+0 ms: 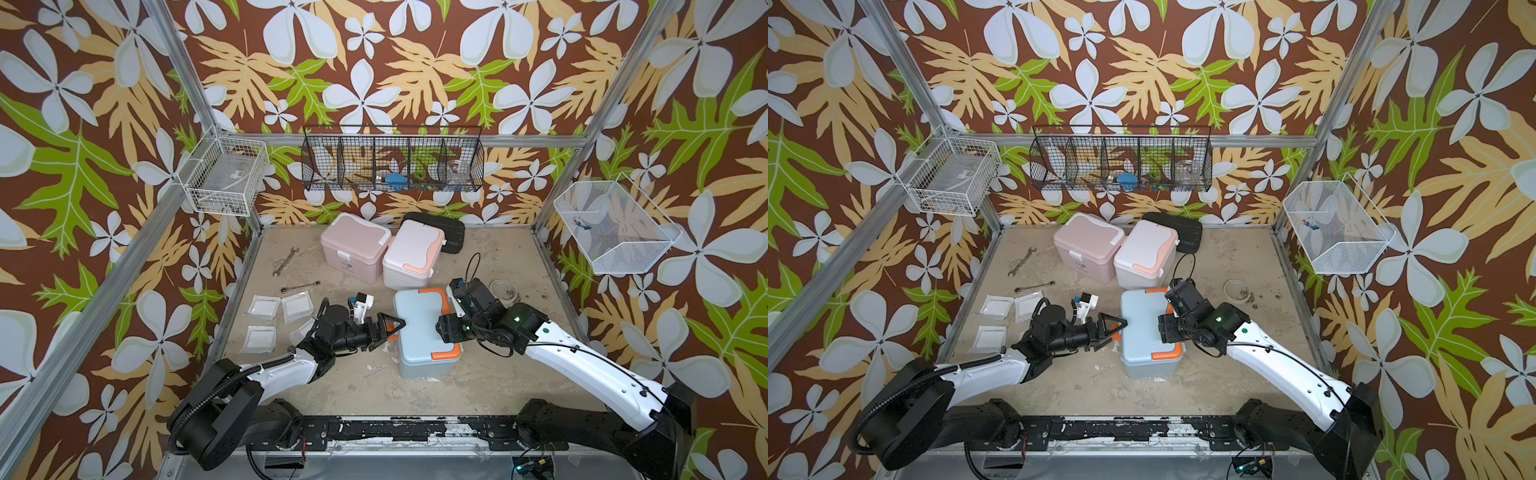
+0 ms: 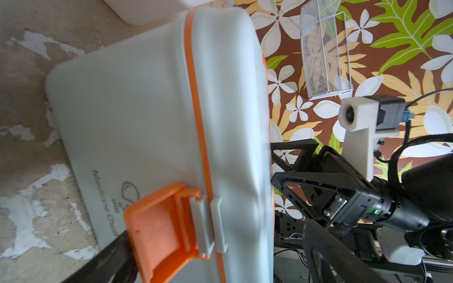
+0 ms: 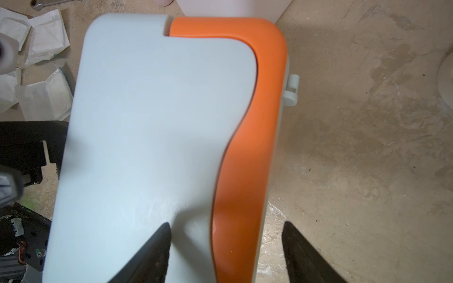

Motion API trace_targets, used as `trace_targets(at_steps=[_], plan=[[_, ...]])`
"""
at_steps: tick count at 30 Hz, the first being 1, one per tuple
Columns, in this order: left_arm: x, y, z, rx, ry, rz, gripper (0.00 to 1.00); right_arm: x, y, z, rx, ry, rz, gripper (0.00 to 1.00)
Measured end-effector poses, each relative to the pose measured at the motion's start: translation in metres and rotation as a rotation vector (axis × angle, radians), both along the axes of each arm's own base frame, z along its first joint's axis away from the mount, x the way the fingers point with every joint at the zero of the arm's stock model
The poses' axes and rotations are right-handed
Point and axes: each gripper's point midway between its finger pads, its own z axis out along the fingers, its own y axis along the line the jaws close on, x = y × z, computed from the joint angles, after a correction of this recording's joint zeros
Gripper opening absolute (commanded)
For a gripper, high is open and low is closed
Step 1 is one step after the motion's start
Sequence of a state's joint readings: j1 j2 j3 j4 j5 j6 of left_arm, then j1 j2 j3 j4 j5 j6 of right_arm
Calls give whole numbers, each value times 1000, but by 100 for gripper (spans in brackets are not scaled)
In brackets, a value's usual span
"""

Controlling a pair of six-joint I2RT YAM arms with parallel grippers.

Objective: Open first aid kits and take out gauze
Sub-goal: Fasten the fastener of the first aid kit.

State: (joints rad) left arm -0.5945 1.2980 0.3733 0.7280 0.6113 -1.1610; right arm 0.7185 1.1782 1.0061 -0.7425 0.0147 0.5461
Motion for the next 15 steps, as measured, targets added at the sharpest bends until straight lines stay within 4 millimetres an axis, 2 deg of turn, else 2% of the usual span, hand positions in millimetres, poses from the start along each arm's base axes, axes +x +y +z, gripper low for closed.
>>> trace_targets(at_steps=[4,15], plan=[[-2,-7,5,-41,1,-14,100,-1,3,-1,13,5,8,71],[-3,-4,25,-76,-13,1,100,2,7,-1,40,-12,8,72]])
